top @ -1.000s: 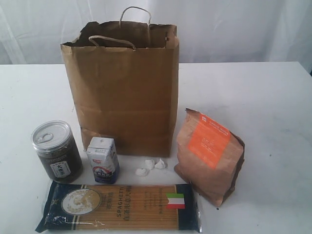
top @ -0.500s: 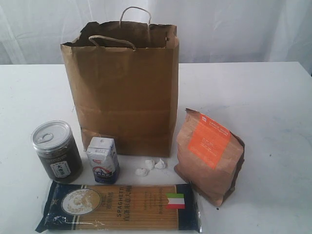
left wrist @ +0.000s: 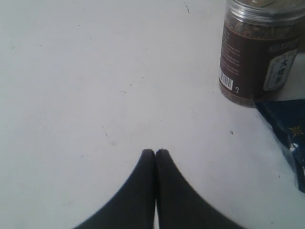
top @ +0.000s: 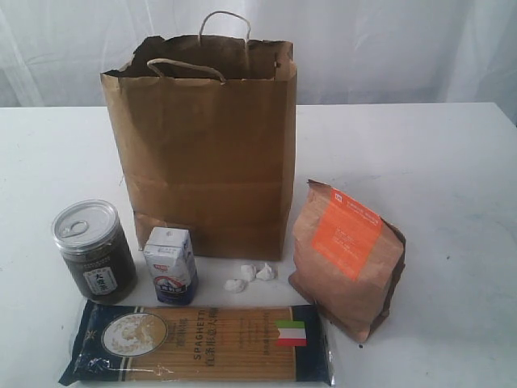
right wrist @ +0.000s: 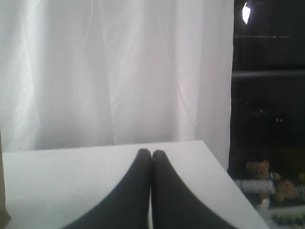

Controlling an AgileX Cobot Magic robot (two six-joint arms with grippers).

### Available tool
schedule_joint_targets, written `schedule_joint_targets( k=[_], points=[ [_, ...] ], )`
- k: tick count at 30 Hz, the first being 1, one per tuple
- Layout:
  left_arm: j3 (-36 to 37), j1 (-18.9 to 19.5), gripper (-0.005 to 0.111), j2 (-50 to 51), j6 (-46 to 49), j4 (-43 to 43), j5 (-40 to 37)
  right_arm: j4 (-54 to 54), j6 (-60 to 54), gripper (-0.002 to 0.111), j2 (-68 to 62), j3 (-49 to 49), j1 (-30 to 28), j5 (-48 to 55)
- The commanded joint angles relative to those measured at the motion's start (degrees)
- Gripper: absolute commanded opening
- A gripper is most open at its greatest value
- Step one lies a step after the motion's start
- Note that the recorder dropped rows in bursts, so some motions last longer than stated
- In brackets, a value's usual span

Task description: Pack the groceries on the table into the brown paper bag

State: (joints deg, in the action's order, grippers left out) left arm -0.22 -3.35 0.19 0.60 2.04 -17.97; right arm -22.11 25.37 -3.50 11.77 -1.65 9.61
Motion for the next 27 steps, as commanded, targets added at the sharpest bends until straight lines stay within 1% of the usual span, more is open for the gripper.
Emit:
schedule_joint_targets(
  k=[1,4,6,9,10,12,14,15,17,19,27],
  points=[
    [0.2,-0.4,0.0,-0.2,6.4,1.9,-0.8,-0.1,0.8,0.0,-1.6,-3.8,-0.4,7.3],
    [0.2,-0.4,0.0,-0.2,7.1,2.5,-0.5,-0.3,0.8,0.0,-1.7,-5.2,-0.4,12.8],
    [0.2,-0.4,0.0,-0.2,7.1,6.5,0.1,-0.3,0.8,0.0,-1.7,-5.8,-0.4,12.3],
    [0.2,-0.4,0.0,-0.2,7.0,9.3,1.5,-0.6,0.8,0.0,-1.7,-6.6,-0.4,11.8],
    [0.2,-0.4,0.0,-0.2,5.0,7.4,3.7,-0.6,0.8,0.0,-1.7,-6.8,-0.4,11.2],
    [0.2,-0.4,0.0,-0.2,-3.3,-3.3,10.0,-0.6,0.8,0.0,-1.7,-7.6,-0.4,9.3],
    [0.2,-0.4,0.0,-0.2,-12.8,-16.3,17.1,-0.6,0.8,0.0,-1.7,-8.5,-0.4,7.4],
    [0.2,-0.4,0.0,-0.2,-16.2,-20.8,19.2,-0.5,0.8,0.0,-1.7,-8.8,-0.4,6.6],
    [0.2,-0.4,0.0,-0.2,-19.3,-25.8,23.3,-0.5,0.8,0.0,-1.7,-9.2,-0.4,5.8],
    [0.2,-0.4,0.0,-0.2,-20.2,-26.4,25.0,-0.5,0.8,0.0,-1.7,-9.2,-0.4,5.4],
    [0.2,-0.4,0.0,-0.2,-20.2,-26.4,27.8,-0.5,1.0,0.0,-1.7,-9.2,-0.4,4.9]
  ],
)
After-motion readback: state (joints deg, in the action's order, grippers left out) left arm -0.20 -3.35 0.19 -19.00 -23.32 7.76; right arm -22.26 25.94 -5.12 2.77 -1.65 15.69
